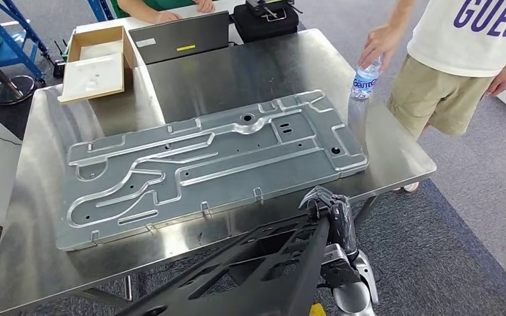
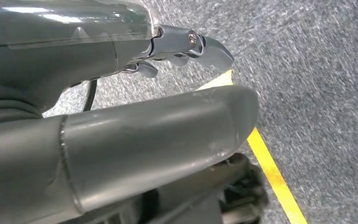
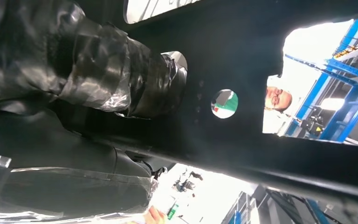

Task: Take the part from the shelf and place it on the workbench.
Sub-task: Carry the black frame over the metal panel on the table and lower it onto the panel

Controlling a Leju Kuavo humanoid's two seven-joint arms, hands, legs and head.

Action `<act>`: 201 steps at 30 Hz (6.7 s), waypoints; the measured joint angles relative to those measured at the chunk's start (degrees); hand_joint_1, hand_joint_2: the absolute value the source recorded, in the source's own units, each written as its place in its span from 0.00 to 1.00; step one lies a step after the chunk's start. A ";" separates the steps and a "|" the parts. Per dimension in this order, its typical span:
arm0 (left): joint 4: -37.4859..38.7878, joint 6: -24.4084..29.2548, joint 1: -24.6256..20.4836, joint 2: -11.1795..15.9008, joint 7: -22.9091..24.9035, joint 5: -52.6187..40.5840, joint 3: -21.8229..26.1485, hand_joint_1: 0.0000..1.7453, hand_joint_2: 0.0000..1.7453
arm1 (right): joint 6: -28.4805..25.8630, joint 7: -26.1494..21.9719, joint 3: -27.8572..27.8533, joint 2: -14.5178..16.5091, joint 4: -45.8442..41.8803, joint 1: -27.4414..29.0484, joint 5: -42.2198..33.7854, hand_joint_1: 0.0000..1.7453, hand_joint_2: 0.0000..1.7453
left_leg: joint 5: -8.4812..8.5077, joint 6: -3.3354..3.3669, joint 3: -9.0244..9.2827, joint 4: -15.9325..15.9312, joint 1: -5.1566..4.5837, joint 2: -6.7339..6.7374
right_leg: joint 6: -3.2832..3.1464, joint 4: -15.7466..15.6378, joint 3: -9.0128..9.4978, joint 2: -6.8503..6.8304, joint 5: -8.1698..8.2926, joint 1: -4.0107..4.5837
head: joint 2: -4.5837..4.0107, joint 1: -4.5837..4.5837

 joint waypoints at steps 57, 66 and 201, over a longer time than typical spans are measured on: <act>0.00 -1.74 -1.41 -0.44 0.43 -2.87 0.28 0.00 0.00 | -13.21 6.85 -28.39 -7.18 6.63 -15.21 17.72 1.00 0.00 | 3.66 1.43 5.13 -10.81 -0.86 0.01 | 0.85 0.39 -1.24 0.07 0.67 -0.20 | 0.00 -0.01; 0.00 -2.35 -1.95 -0.50 0.50 -3.32 -0.27 0.00 0.00 | -16.29 10.20 -29.67 -11.35 14.81 -19.23 28.36 1.00 0.00 | 7.25 2.40 5.67 -13.67 -0.92 0.03 | 1.06 0.37 -0.93 0.19 0.51 0.05 | 0.00 0.01; 0.02 -3.53 -2.72 0.76 1.49 -2.97 -2.56 0.00 0.00 | -31.89 28.20 -0.47 -34.76 36.13 -45.24 49.90 0.00 0.00 | 8.78 4.29 6.76 -17.05 -0.87 0.09 | 3.78 15.14 -9.21 0.05 -5.15 -0.47 | 0.00 -0.01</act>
